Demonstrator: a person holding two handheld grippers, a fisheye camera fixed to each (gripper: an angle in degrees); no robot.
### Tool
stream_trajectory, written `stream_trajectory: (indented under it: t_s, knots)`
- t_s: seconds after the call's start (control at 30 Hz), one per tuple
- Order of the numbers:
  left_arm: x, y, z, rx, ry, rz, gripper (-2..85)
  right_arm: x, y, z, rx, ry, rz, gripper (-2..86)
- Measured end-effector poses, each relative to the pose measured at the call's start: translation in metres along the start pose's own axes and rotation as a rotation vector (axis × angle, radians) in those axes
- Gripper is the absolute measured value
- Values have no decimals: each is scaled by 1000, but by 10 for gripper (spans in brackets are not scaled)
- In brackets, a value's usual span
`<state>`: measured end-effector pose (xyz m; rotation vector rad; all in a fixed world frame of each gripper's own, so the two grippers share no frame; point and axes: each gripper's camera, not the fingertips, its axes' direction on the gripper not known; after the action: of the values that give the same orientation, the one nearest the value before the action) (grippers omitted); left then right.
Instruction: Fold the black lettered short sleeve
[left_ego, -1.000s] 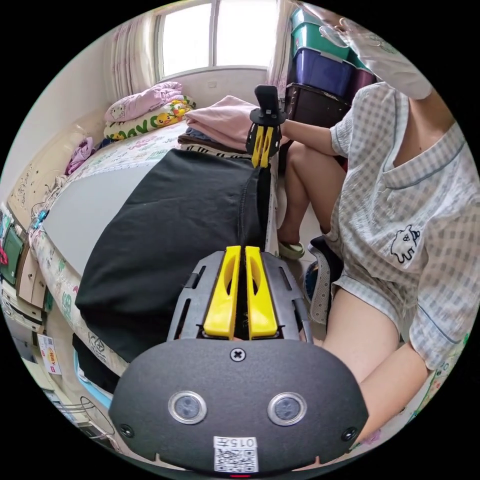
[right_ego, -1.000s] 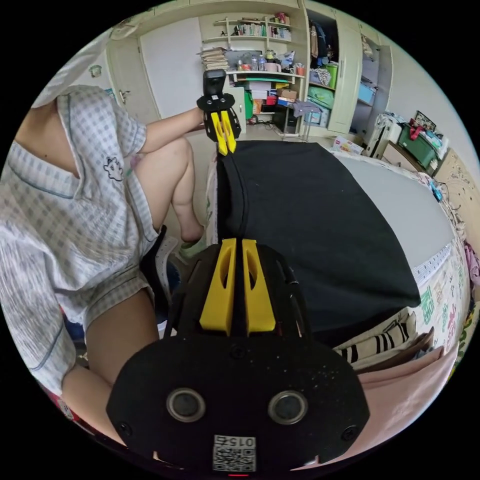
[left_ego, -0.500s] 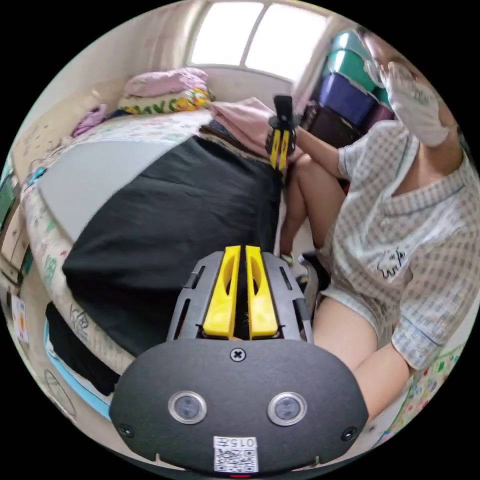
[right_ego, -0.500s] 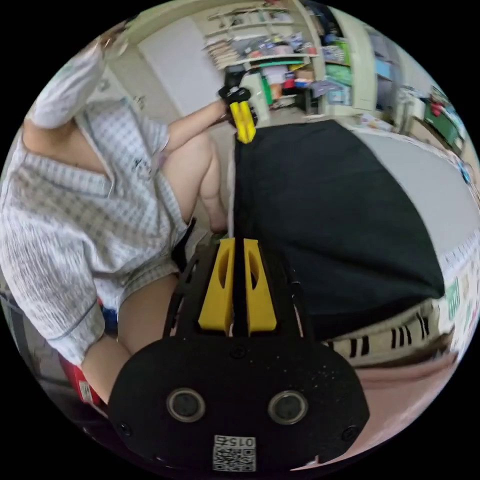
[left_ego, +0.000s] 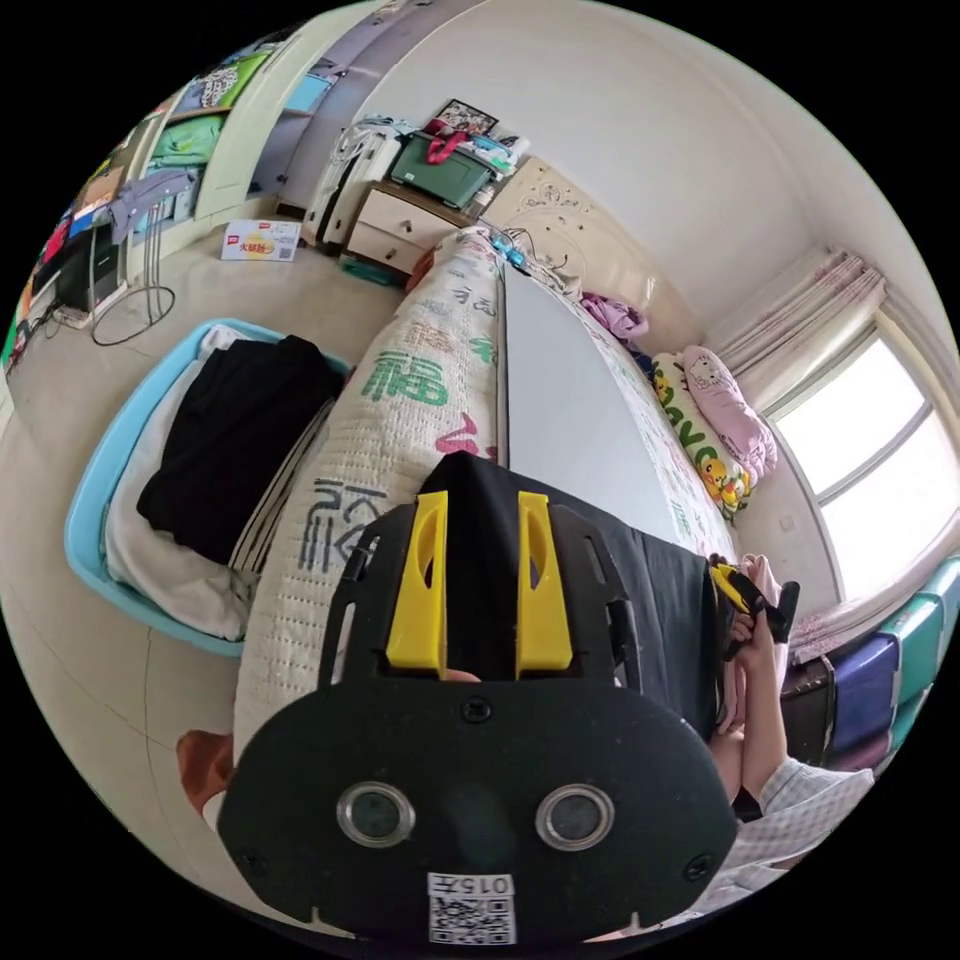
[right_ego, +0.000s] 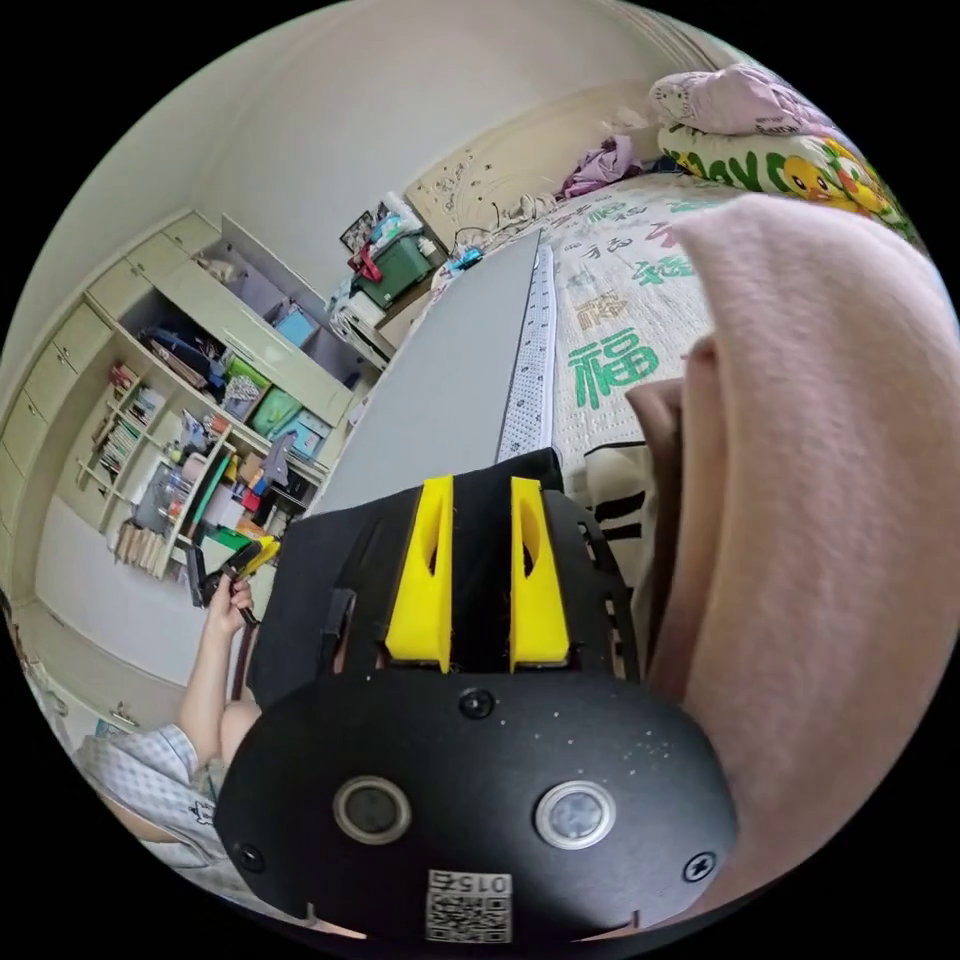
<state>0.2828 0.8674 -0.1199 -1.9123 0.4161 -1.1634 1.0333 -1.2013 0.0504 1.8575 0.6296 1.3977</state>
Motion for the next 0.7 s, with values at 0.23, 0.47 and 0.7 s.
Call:
stream_trajectory:
  t_s: [0.23, 0.47, 0.7]
  knots:
    - [-4, -29, 65, -91, 70, -21, 31, -5, -16, 37, -1, 83, 2, 13]
    - [15, -30, 48, -25, -89, 117, 4, -20, -4, 11, 105, 489, -88, -4]
    - [25, -4, 59, -33, -208, 218, 8, -58, 27, 5, -56, 194, -250, 14]
